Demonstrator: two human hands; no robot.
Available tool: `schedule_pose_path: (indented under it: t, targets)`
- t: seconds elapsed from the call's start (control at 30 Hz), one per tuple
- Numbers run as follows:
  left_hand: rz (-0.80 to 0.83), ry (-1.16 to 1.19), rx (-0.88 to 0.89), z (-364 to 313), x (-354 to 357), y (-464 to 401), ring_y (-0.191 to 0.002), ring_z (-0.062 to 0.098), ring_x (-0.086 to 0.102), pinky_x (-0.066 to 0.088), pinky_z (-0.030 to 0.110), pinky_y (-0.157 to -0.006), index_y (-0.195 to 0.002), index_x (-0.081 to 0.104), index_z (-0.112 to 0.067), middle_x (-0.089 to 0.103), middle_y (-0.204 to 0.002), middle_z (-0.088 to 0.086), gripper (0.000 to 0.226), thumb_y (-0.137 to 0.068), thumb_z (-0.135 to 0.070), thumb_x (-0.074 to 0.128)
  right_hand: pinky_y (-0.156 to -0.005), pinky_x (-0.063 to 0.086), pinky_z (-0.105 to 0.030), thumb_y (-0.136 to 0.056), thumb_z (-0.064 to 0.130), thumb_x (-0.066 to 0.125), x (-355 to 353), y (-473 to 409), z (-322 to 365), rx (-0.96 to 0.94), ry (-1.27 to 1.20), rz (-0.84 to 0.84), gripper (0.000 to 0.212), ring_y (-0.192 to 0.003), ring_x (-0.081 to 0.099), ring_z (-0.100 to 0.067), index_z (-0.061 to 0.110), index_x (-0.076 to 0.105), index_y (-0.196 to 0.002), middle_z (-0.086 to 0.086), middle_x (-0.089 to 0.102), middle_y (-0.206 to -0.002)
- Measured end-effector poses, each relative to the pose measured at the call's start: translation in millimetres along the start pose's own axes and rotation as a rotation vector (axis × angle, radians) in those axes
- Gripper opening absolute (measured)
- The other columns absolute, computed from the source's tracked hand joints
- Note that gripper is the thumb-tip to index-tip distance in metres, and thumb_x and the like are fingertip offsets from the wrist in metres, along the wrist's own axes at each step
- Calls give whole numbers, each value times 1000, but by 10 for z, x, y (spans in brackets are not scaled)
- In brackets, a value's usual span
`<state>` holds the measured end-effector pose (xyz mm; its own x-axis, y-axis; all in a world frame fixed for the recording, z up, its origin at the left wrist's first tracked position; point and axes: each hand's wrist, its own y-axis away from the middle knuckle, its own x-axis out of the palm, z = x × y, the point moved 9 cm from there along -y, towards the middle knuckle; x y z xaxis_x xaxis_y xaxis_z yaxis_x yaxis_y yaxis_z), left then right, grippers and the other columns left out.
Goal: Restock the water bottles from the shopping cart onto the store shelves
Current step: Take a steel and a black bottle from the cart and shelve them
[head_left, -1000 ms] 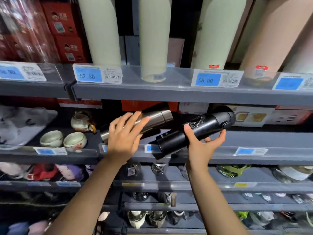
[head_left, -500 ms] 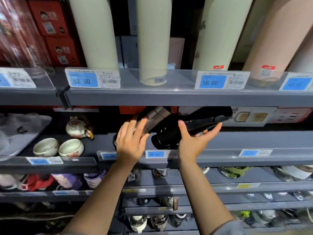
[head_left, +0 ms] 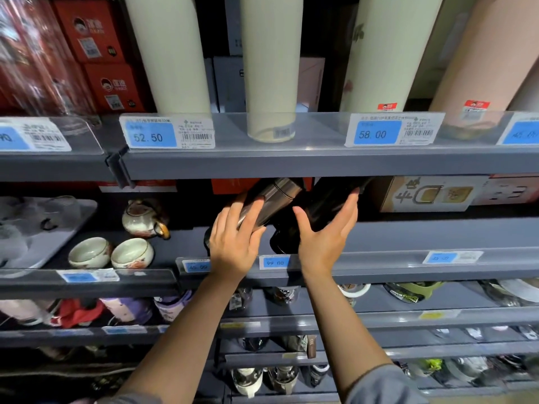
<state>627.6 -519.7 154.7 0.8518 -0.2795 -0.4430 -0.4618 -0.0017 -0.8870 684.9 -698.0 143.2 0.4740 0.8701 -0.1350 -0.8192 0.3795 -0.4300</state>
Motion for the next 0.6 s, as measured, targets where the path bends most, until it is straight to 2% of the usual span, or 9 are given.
schedule_pose_path:
  t: [0.07,0.13,0.27,0.33,0.4,0.5,0.6]
  targets:
    - [9,-1,10,-9,11,-7,-89,30,54,51,42,-78,-132,48,-15,57,-103,17,44,-91,-22,64,-106,33,-37,-79,38,75,22,14,14,-20,29,12,96,-142,25,-25,17,14,-152,-12,20,-156]
    - [10,-17,7,-2,16,-8,-90,30,53,51,41,-78,-134,47,-18,56,-103,16,44,-92,-24,62,-105,28,-32,-79,35,75,19,11,28,-40,22,18,94,-143,24,-26,15,17,-151,-14,21,-155]
    - [-39,-29,-12,21,-40,30,-98,32,54,52,48,-83,-134,47,-18,56,-109,20,44,-93,-24,61,-103,27,-30,-79,31,76,-22,-5,72,-118,89,18,90,-141,24,-28,10,23,-149,-18,26,-152]
    - [-72,-26,-24,58,-95,65,-103,35,55,52,49,-85,-134,47,-17,55,-114,21,47,-91,-21,65,-100,33,-35,-79,31,76,0,7,111,-166,141,46,89,-138,28,-32,12,24,-149,-21,30,-150]
    - [-93,-6,-49,121,-156,76,-102,38,58,54,48,-82,-134,45,-17,50,-119,19,52,-88,-21,69,-91,45,-44,-78,31,77,52,46,186,-239,193,87,88,-131,37,-38,22,22,-146,-23,35,-144]
    - [-100,40,-140,274,-225,69,-101,37,58,56,46,-77,-134,40,-19,52,-117,24,57,-87,-24,70,-78,52,-49,-78,29,78,170,146,285,-348,262,167,84,-122,45,-42,31,19,-139,-24,40,-138]
    - [-84,116,-303,459,-265,81,-99,39,59,56,48,-73,-132,38,-16,52,-118,27,56,-86,-32,67,-82,49,-46,-77,24,79,198,184,303,-371,259,185,86,-123,44,-42,26,20,-140,-25,41,-138]
